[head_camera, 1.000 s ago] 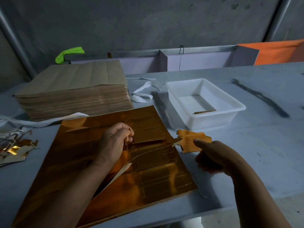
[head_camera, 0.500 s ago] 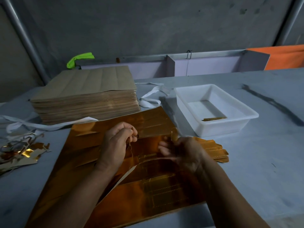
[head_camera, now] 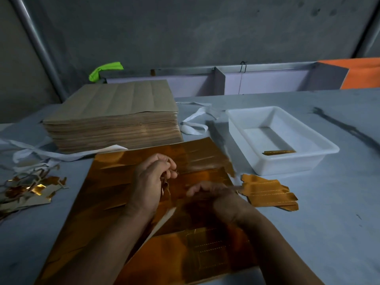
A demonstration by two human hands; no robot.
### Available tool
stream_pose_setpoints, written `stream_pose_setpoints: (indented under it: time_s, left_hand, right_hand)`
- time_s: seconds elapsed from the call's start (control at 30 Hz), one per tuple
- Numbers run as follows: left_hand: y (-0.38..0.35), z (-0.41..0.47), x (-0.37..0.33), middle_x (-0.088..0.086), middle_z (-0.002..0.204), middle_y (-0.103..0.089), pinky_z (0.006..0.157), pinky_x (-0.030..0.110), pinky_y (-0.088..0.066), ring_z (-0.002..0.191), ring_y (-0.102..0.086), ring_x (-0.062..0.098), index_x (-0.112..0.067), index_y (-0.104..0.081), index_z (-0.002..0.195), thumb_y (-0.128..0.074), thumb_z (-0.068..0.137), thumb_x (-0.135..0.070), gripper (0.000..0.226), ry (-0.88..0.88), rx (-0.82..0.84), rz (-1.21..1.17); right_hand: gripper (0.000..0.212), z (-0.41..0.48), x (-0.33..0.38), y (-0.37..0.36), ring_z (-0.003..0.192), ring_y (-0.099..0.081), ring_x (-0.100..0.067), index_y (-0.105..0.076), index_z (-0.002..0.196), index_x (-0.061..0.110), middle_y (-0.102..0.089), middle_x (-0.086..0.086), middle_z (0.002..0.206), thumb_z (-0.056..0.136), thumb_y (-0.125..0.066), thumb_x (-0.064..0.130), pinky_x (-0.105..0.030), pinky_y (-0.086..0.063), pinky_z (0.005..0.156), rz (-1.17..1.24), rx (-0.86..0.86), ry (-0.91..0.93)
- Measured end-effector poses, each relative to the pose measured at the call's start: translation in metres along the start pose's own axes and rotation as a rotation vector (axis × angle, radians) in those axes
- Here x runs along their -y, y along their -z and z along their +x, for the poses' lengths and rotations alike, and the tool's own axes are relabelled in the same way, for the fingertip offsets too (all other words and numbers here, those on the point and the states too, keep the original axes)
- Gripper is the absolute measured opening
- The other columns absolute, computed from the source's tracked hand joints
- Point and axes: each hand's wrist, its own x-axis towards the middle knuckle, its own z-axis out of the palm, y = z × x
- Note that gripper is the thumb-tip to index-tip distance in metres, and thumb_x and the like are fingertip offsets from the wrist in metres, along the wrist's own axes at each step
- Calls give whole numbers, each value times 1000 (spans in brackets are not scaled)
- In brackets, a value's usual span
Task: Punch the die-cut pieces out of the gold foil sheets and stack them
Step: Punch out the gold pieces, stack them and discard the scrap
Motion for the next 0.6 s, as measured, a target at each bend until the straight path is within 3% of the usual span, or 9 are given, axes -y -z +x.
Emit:
stream_pose_setpoints:
  time_s: [0.03, 0.1, 0.17, 0.23, 0.3, 0.37, 0.43, 0.5, 0.6]
  left_hand:
    - [2, 2, -1, 0, 61, -57, 65, 28, -42, 62, -58, 11, -18, -64, 65, -48, 73, -24, 19, -3, -3, -12]
    - [4, 3, -2, 1, 61, -57, 66, 28, -43, 62, -57, 11, -22, -65, 60, -48, 74, -22, 22, -16, 4, -46]
    - [3, 2, -2, 1, 61, -57, 62, 23, -44, 62, -57, 11, -24, -66, 60, -48, 74, -23, 23, -35, 21, -53]
    - [-1, -3, 0, -3, 61, -58, 58, 17, -44, 64, -59, 10, -25, -66, 62, -47, 75, -25, 23, -38, 44, -10]
    - [-5, -8, 4, -5, 61, -59, 58, 15, -44, 66, -59, 11, -22, -66, 64, -47, 74, -26, 22, -28, 62, 14]
    - [-8, -13, 7, -4, 62, -59, 60, 17, -45, 68, -59, 16, -20, -65, 64, -48, 74, -25, 20, -24, 94, 29]
    - [-10, -17, 8, -4, 62, -60, 61, 16, -46, 69, -60, 19, -22, -68, 64, -50, 74, -25, 21, -10, 144, 46]
    - [-9, -20, 9, -2, 65, -64, 63, 14, -48, 74, -63, 22, -22, -71, 68, -51, 75, -25, 21, 6, 205, 72]
    - [-7, -18, 11, -8, 85, -72, 67, 8, -47, 85, -66, 5, -25, -74, 88, -51, 78, -31, 26, 27, 231, 113]
  right_hand:
    - [36, 1, 1, 2, 94, -67, -5, -67, 93, 38, -69, 7, 104, 95, -55, 4, -20, -54, 77, -142, -33, 7]
    - [18, 5, 2, 3, 82, -65, -3, -63, 92, 33, -66, 9, 93, 95, -61, 16, -15, -48, 66, -313, -256, 45]
    - [8, 10, 4, 1, 79, -64, -4, -64, 88, 30, -67, 9, 84, 90, -69, 36, -19, -51, 66, -161, -420, 25]
    - [35, 16, 4, -4, 87, -70, -13, -68, 94, 28, -72, 6, 89, 78, -72, 59, -33, -59, 77, 142, -379, -94]
    - [63, 23, 3, -9, 100, -70, -24, -67, 112, 23, -73, -2, 106, 72, -70, 72, -44, -57, 86, 411, -297, -215]
    - [71, 30, 3, -12, 107, -67, -31, -64, 122, 13, -70, -12, 114, 80, -62, 70, -41, -55, 83, 637, -297, -259]
    - [58, 35, 5, -12, 103, -69, -33, -63, 120, 8, -72, -17, 108, 92, -55, 58, -38, -57, 78, 767, -371, -305]
    - [39, 38, 7, -13, 85, -71, -28, -64, 117, 6, -73, -16, 91, 100, -52, 39, -36, -59, 71, 770, -447, -346]
    - [25, 38, 9, -13, 77, -69, -23, -63, 113, 7, -71, -13, 88, 100, -51, 24, -32, -59, 66, 767, -461, -404]
